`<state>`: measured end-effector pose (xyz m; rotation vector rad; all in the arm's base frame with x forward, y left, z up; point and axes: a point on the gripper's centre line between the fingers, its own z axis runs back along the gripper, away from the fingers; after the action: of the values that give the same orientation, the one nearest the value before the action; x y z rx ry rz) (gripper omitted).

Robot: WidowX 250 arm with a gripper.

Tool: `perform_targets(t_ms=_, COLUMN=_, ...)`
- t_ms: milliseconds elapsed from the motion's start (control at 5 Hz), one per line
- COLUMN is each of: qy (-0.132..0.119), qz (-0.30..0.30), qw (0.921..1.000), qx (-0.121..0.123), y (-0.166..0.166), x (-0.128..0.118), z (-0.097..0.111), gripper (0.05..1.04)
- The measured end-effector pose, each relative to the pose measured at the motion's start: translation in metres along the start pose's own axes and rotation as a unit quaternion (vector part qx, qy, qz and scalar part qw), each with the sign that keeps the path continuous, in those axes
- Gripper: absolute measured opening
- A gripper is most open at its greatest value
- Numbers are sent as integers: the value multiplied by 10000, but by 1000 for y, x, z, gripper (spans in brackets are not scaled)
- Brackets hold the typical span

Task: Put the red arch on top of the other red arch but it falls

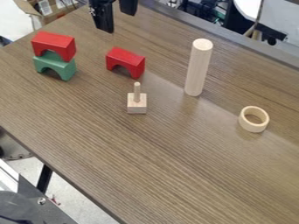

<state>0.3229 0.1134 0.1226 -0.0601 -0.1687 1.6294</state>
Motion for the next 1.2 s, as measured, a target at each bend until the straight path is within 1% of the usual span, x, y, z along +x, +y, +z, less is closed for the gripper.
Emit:
perform_targets(t_ms=200, qy=48, qz=-4, qw=9998, qx=178, y=4, x=-1, z=-11, gripper=998)
perform_targets(t_ms=400, qy=106, qz=36, qw=9992, qx=392, y=6, x=-3, z=-28, gripper=998)
perform_targets(t_ms=1000, qy=171, qz=-32, qw=9981, qx=592, y=-10, x=-14, z=-59, gripper=998)
perform_targets(t_ms=1200, qy=200, qz=-57, qw=9973, qx=709, y=-13, x=-19, z=-68, gripper=998)
